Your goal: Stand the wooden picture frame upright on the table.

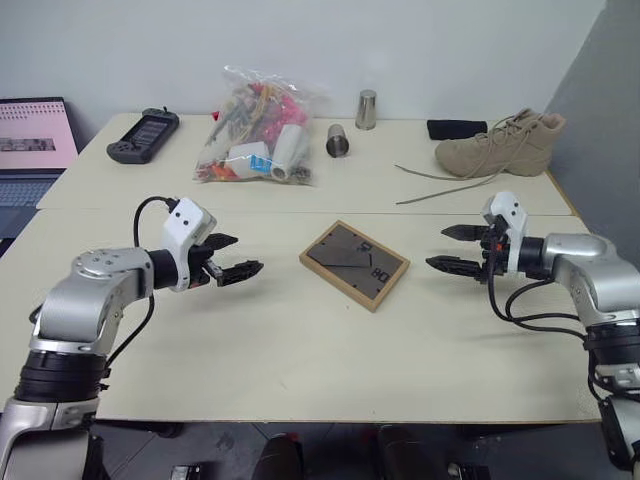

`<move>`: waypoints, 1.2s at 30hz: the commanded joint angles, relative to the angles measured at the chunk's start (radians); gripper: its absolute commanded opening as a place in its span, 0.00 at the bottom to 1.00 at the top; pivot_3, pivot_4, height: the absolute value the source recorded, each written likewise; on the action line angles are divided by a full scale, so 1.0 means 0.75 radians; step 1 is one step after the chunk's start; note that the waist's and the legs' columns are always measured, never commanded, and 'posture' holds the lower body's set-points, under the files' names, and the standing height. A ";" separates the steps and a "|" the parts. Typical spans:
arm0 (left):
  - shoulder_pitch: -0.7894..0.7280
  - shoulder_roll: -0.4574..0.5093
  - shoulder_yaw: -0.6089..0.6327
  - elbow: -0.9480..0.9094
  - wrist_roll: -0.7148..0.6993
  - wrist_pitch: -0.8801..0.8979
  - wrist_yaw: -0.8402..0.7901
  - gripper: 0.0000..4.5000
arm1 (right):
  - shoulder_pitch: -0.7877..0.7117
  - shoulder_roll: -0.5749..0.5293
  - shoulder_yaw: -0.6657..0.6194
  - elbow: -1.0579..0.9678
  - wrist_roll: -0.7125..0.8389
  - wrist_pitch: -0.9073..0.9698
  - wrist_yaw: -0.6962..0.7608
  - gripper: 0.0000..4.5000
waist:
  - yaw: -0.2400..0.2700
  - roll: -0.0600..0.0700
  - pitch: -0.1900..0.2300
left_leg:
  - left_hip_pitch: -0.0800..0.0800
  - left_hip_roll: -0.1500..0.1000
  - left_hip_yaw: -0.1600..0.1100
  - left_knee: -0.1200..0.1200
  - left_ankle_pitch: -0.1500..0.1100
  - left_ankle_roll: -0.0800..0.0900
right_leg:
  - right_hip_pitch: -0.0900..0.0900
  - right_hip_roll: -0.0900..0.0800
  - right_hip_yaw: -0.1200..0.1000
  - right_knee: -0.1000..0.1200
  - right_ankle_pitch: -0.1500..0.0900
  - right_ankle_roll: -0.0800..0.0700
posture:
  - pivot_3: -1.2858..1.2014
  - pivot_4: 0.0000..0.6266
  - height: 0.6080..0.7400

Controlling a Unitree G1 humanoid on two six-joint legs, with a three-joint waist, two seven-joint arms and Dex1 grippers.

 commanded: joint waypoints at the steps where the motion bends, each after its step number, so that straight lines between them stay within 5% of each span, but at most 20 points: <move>1: -0.055 -0.007 0.000 -0.017 0.018 -0.017 0.025 1.00 | -0.064 0.008 0.010 0.044 -0.016 -0.031 0.009 0.99 | 0.001 0.000 0.000 | 0.000 0.000 0.000 0.000 0.000 0.000 | 0.000 0.000 0.000 0.000 0.000 0.000 | 0.52 0.24 1.00; 11: -0.092 -0.067 -0.074 0.059 0.082 -0.057 0.037 1.00 | -0.197 0.116 0.096 0.373 -0.189 -0.274 -0.044 0.95 | -0.001 0.000 0.000 | -0.001 0.000 0.000 0.001 0.000 0.000 | -0.001 0.000 0.000 0.000 0.000 0.000 | 0.52 0.24 1.00; 28: -0.142 -0.241 -0.173 0.193 0.150 -0.189 0.008 0.20 | -0.367 0.280 0.171 0.859 -0.426 -0.642 -0.139 0.06 | 0.000 0.000 0.000 | -0.001 0.000 0.001 0.001 0.000 0.000 | -0.001 0.000 0.000 0.001 0.000 0.000 | 0.52 0.24 1.00; 32: -0.152 -0.278 -0.219 0.267 0.193 -0.256 -0.010 0.02 | -0.366 0.311 0.168 0.872 -0.439 -0.657 -0.133 0.00 | -0.002 0.000 0.000 | 0.000 0.000 0.001 0.001 0.000 0.000 | -0.001 0.000 0.000 0.001 0.000 0.000 | 0.52 0.24 1.00; 36: -0.170 -0.345 -0.252 0.374 0.230 -0.329 -0.002 0.00 | -0.290 0.317 0.182 0.727 -0.404 -0.602 -0.025 0.00 | 0.000 0.000 0.000 | -0.001 -0.001 0.001 0.002 0.000 0.000 | -0.001 -0.001 0.000 0.002 0.000 0.000 | 0.52 0.24 1.00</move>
